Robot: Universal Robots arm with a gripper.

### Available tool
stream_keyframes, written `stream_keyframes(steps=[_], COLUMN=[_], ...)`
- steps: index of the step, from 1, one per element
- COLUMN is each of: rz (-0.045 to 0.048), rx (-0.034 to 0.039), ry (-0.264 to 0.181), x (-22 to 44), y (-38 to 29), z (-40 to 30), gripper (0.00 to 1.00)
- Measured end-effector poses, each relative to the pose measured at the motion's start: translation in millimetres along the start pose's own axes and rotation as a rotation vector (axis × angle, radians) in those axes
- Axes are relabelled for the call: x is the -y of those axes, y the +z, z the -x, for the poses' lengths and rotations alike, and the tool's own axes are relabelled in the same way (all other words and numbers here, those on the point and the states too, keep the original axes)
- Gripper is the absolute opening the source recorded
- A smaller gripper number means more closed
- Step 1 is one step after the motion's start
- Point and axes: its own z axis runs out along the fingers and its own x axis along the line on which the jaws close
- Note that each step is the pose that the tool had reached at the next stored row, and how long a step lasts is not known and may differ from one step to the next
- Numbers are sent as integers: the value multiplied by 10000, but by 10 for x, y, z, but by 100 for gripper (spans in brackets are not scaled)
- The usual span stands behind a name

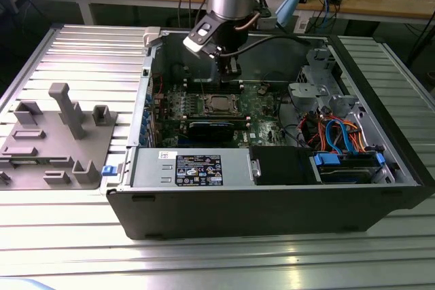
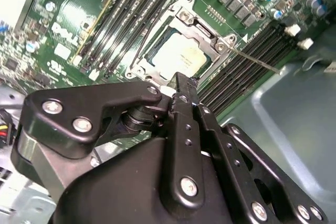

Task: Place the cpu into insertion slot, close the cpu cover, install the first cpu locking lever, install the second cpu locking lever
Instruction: 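Install the first cpu locking lever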

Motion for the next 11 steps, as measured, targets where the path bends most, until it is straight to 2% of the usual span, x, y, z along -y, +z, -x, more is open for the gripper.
stream_keyframes(steps=[1, 3, 11], rz=[1, 2, 2], rx=[-3, -6, -6], ry=[-273, -471, -476], x=[0, 0, 0], y=[0, 1, 1], z=[0, 0, 0], gripper=[11, 11, 11])
